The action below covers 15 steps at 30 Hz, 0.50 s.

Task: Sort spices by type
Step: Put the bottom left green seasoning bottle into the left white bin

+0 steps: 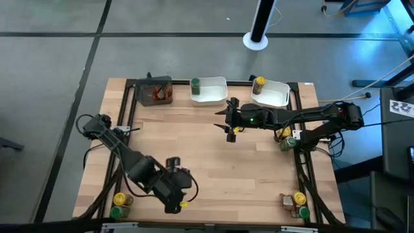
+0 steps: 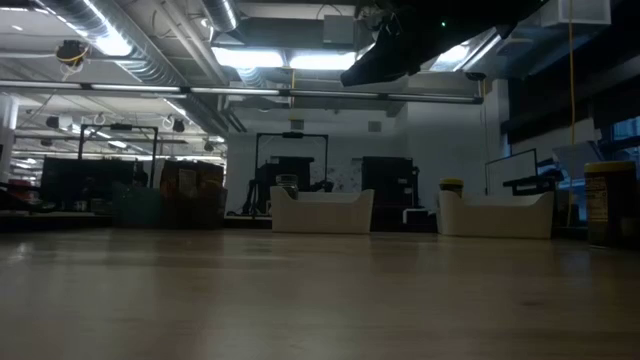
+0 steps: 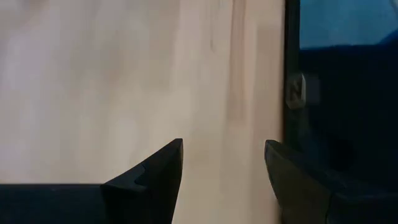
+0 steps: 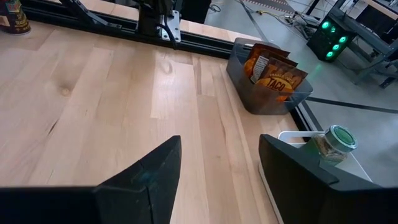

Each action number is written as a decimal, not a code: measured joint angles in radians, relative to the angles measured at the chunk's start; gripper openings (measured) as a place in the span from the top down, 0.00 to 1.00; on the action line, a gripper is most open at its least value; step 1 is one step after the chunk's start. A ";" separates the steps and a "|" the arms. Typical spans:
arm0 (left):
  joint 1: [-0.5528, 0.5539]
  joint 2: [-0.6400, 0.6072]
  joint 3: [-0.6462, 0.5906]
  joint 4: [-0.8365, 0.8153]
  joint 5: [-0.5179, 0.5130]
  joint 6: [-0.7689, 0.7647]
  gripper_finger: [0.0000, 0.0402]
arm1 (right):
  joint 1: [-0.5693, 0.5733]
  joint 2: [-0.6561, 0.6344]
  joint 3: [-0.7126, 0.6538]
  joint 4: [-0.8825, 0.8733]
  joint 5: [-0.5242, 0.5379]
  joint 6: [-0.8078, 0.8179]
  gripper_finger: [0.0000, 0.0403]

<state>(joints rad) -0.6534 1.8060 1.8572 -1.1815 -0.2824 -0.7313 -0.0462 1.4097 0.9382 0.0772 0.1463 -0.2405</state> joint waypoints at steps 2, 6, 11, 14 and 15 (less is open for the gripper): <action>-0.012 0.002 0.000 -0.044 0.084 -0.133 0.48 | 0.000 0.000 0.000 0.000 0.000 0.000 0.47; -0.045 0.002 0.000 -0.107 0.200 -0.407 0.48 | 0.000 0.000 0.000 0.000 0.000 0.000 0.47; -0.102 0.002 0.000 -0.163 0.228 -0.677 0.48 | 0.000 0.000 0.000 0.000 0.000 0.000 0.47; -0.133 0.002 0.000 -0.199 0.262 -0.845 0.48 | 0.000 0.000 0.000 0.000 0.000 0.000 0.47; -0.147 0.002 0.000 -0.210 0.274 -0.902 0.48 | 0.000 0.000 0.000 0.001 0.000 0.000 0.47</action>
<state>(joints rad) -0.8000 1.8084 1.8572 -1.3911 -0.0084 -1.6331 -0.0463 1.4097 0.9382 0.0780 0.1463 -0.2405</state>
